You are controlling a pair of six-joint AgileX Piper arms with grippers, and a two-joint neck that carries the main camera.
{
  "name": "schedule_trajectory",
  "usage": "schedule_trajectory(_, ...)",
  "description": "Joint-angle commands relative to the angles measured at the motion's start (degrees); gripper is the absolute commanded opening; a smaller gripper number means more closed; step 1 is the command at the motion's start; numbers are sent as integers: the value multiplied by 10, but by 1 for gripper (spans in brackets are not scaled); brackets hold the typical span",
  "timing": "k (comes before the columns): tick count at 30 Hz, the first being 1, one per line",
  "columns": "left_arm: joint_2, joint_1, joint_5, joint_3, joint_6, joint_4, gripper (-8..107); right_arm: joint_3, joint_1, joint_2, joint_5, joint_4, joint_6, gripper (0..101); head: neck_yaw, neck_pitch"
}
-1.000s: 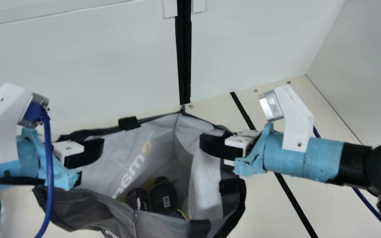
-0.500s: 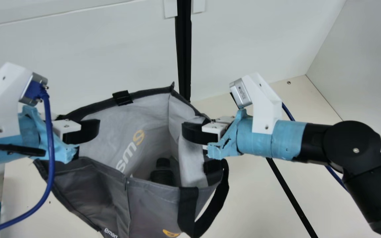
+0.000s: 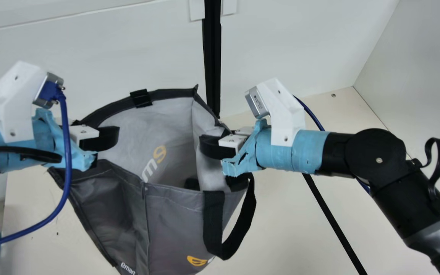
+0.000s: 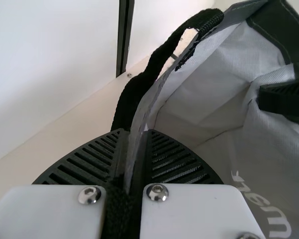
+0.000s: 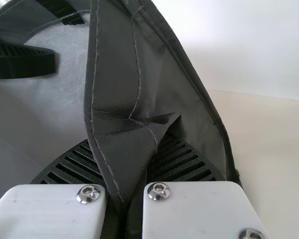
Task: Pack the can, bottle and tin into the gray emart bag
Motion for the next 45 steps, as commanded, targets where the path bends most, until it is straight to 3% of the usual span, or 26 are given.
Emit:
schedule_trajectory(1, 5, 1, 0, -10, 1, -2, 10, 0, 0, 0, 0, 0, 0, 0, 0, -13)
schedule_trajectory(14, 5, 1, 0, -9, 0, -2, 10, 0, 0, 0, 0, -3, 0, 0, 0, -13)
schedule_trajectory(38, 5, -1, 0, -10, -3, -1, 90, 0, 0, 0, 0, -4, 0, 0, 0, -13)
schedule_trajectory(45, -9, 1, -15, -12, 7, -23, 90, 0, 0, 0, 0, -4, 0, 0, 0, -13)
